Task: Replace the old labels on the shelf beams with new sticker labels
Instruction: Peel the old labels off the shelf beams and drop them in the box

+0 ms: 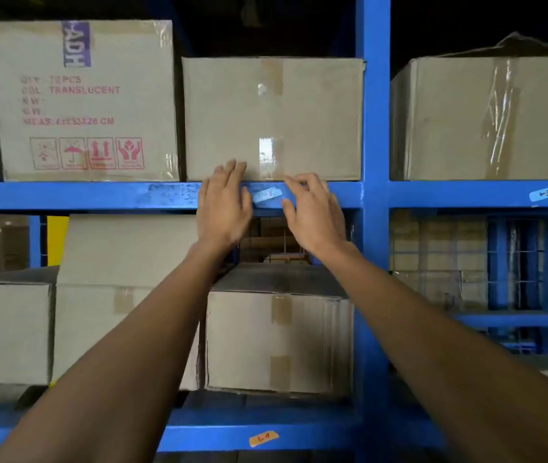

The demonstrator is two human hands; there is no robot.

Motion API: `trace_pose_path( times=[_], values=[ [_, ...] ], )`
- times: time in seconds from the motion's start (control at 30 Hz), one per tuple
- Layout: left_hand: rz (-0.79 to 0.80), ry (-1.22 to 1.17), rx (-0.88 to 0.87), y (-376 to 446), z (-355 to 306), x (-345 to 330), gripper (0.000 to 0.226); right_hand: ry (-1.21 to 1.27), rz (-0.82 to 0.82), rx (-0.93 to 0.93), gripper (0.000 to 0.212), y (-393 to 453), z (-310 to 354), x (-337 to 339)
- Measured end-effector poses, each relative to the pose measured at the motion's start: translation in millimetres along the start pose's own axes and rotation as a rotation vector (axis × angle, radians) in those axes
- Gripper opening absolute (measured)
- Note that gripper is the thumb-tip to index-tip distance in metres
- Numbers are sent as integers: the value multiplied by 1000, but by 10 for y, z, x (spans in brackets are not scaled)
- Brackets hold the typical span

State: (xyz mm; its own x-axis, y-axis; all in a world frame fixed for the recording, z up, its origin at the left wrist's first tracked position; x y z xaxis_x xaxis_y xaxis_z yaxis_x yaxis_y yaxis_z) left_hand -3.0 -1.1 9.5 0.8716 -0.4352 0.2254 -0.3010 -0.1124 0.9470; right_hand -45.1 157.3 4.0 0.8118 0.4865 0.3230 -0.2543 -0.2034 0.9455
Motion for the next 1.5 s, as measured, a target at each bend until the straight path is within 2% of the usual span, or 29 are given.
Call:
trace_pose_path(
  times=[0.17,0.33,0.53,0.8,0.97,1.33,1.5],
  values=[
    [84,145,-98,35,355,-153,57,-121,8,-22,47,21,113,-332],
    [37,266,-175,12,625,-326,59,-93,-161,-79,39,2,123,-532],
    [-30,297,-201,19,733,-454,60,-108,-234,-114,26,82,162,-598],
    [-55,310,-207,20,768,-506,60,-12,-277,-120,31,107,150,-691],
    [-57,316,-213,22,766,-500,59,-20,-346,-75,24,75,131,-716],
    [-52,311,-216,16,766,-495,59,103,-278,-196,10,219,174,-706],
    [-55,317,-181,20,703,-523,61,110,-285,-151,6,177,142,-689]
  ],
)
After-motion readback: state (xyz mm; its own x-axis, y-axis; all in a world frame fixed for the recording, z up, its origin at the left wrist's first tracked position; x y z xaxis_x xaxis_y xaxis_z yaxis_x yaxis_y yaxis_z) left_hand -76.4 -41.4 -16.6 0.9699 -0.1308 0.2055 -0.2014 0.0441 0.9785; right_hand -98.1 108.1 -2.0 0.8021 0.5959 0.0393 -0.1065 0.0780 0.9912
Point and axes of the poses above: each hand's wrist, its own y-axis towards the middle knuckle, its own x-axis out of the back of the hand, z = x × y, the point moved 1 cm from there along y, towards the middle knuckle, and after that the axes turned 10 degrees about -y, right-handed, at the moved point
